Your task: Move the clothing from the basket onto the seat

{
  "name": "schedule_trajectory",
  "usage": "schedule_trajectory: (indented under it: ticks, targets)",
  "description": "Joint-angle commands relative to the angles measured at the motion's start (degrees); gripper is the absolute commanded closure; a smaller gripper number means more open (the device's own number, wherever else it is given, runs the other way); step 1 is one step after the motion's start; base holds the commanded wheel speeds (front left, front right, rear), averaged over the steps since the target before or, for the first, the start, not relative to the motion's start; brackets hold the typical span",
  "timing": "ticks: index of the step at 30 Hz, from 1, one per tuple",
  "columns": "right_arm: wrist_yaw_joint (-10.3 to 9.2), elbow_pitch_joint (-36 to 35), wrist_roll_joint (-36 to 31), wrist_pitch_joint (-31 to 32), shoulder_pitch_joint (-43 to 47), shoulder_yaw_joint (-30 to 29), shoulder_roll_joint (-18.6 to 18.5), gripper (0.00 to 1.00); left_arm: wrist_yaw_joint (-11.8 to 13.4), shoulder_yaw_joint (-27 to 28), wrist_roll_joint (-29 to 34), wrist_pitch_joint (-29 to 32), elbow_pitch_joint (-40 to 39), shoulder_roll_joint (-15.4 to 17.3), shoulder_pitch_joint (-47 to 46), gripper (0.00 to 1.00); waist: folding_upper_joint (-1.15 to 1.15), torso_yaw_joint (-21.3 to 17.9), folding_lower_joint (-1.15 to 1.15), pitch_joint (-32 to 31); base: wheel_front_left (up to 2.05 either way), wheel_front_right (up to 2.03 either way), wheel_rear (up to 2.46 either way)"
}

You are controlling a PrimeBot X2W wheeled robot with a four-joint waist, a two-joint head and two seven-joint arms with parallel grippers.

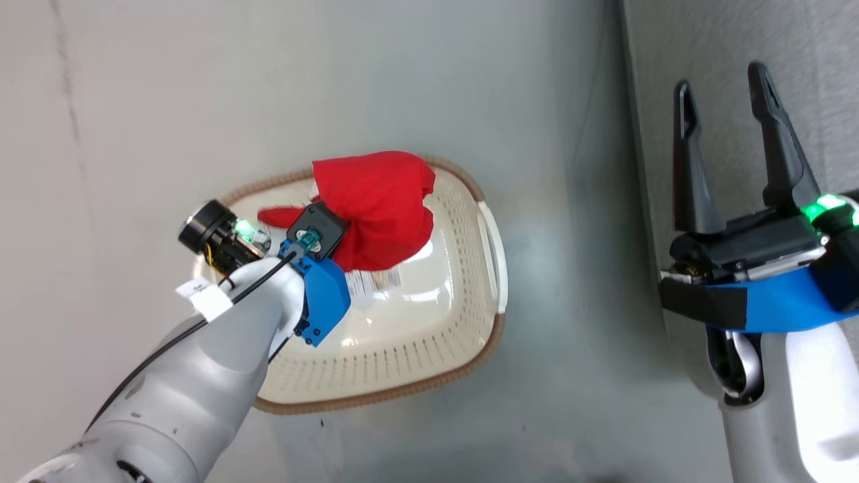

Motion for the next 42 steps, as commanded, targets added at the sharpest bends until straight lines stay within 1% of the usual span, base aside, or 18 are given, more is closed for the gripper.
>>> schedule_trajectory:
  ticks: [1, 3, 8, 15, 19, 26, 31, 34, 38, 42]
  targets:
    - [0.01, 0.72, 0.47, -0.22, 1.34, -0.4, -0.04, 0.0, -0.02, 1.1, -0.8, -0.43, -0.59, 0.09, 1.14, 1.0, 0.0, 1.45, 0.01, -6.42, 0.0, 0.0, 0.0]
    - [0.01, 1.41, 0.56, -0.22, 2.4, -0.55, -0.04, 0.0, 0.47, 2.74, -1.35, -0.47, -2.88, 0.49, 1.88, 1.0, 0.0, 1.72, 0.01, -9.12, 0.0, 0.0, 0.0]
    - [0.02, 3.42, 0.79, -0.22, 5.28, -1.1, -0.03, 0.0, 1.77, 7.57, -0.73, -0.45, -10.51, 2.87, 6.15, 1.0, 0.0, 2.38, 0.01, -15.73, 0.0, 0.0, 0.0]
    - [0.01, 5.11, 1.08, -0.22, 8.89, -1.55, -0.04, 0.0, 3.18, 15.59, 2.71, -0.47, -22.23, 5.38, 11.97, 1.0, 0.0, 3.02, 0.01, -22.84, 0.0, 0.0, 0.0]
    - [0.02, 5.88, 1.07, -0.22, 10.71, -1.82, -0.04, 0.0, 3.72, 19.48, 5.87, -0.46, -28.78, 5.5, 14.76, 1.0, 0.0, 3.67, 0.01, -26.0, 0.0, 0.0, 0.0]
    - [0.01, 7.05, 1.37, -0.22, 13.55, -2.07, -0.04, 0.0, 2.45, 25.5, 8.55, -0.47, -38.15, 4.58, 18.63, 1.0, 0.0, 4.88, 0.01, -30.94, 0.0, 0.0, 0.0]
    - [0.02, 7.47, 1.99, -0.22, 15.0, -1.78, -0.04, 0.0, 1.4, 28.25, 9.0, -0.47, -43.08, 4.56, 20.46, 1.0, 0.0, 5.41, 0.01, -33.47, 0.0, 0.0, 0.0]
    - [0.02, 7.61, 2.39, -0.22, 15.78, -1.55, -0.04, 0.0, 1.17, 29.17, 9.19, -0.47, -45.27, 4.82, 21.3, 1.0, 0.0, 5.54, 0.01, -34.45, 0.0, 0.0, 0.0]
    - [0.02, 7.65, 2.79, -0.22, 16.53, -1.41, -0.04, 0.0, 0.83, 28.83, 9.56, -0.47, -46.87, 5.17, 21.93, 1.0, 0.0, 5.77, 0.01, -35.23, 0.0, 0.0, 0.0]
    - [0.02, 7.45, 3.14, -0.22, 16.77, -1.14, -0.04, 0.0, 0.71, 28.6, 9.79, -0.47, -46.86, 5.44, 22.48, 1.0, 0.0, 5.73, 0.01, -35.73, 0.0, 0.0, 0.0]
